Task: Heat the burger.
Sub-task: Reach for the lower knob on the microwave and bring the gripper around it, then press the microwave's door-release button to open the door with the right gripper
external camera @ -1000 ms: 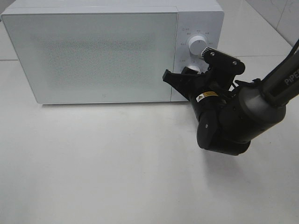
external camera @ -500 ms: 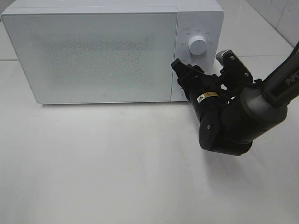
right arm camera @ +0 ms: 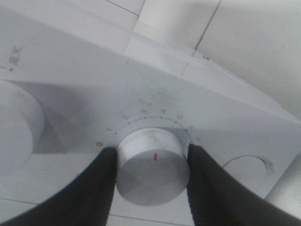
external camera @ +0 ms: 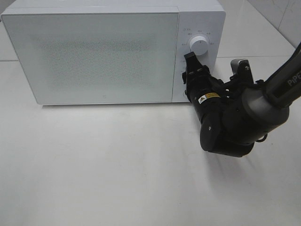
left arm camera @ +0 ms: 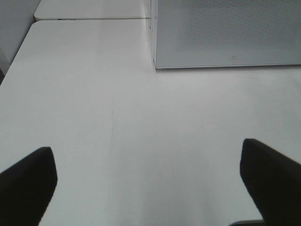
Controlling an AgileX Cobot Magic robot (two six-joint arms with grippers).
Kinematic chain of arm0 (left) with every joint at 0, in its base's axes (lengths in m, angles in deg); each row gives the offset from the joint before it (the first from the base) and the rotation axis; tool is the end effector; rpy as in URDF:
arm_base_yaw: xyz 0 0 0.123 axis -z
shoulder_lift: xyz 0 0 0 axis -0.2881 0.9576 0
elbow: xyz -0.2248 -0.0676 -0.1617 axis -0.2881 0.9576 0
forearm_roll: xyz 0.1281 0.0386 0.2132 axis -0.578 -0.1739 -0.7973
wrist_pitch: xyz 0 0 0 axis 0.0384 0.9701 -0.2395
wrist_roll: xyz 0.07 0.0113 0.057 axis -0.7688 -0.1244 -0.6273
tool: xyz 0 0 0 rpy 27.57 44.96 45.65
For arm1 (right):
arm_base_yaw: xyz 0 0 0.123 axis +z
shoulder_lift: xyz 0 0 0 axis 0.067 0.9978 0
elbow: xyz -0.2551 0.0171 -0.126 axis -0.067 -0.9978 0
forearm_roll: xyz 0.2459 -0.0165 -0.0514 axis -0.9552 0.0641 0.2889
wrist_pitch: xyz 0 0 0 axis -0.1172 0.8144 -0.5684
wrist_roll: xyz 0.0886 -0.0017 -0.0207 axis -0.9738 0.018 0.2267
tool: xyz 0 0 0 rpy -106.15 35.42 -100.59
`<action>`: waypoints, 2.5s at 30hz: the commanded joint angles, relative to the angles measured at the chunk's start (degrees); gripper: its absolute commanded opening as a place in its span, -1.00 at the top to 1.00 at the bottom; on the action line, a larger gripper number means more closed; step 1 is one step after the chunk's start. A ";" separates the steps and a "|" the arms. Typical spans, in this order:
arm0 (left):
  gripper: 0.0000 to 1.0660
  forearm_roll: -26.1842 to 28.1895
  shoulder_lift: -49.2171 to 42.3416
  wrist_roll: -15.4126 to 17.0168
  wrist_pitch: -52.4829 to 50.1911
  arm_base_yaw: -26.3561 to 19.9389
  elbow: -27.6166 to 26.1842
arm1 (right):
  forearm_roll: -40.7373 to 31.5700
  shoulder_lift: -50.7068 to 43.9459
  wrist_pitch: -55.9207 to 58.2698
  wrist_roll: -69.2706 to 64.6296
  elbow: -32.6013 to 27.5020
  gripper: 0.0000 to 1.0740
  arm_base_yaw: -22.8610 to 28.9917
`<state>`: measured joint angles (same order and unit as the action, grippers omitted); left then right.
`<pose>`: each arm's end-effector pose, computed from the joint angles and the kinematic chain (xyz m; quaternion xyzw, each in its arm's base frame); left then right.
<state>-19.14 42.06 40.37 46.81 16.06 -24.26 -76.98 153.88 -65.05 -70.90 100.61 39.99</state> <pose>-0.0089 -0.0059 0.2815 0.0150 0.8505 -0.0228 0.5252 0.3170 0.1629 0.1126 0.4093 0.6122 0.3606 0.5724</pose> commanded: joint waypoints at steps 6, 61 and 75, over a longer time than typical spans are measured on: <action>-0.83 -0.11 -1.09 0.40 -0.52 -0.17 0.17 | 3.50 -0.86 -10.54 -13.12 0.80 1.00 0.52; -0.83 -0.11 -1.09 0.40 -0.52 -0.17 0.17 | -0.80 -1.20 -10.49 -23.26 0.74 0.00 0.52; -0.83 -0.11 -1.09 0.40 -0.52 -0.17 0.17 | 2.92 -4.93 -7.96 -19.82 -4.47 -0.41 1.26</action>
<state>-19.14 42.06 40.37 46.81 16.06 -24.26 -76.12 151.24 -64.88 -92.96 97.40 40.91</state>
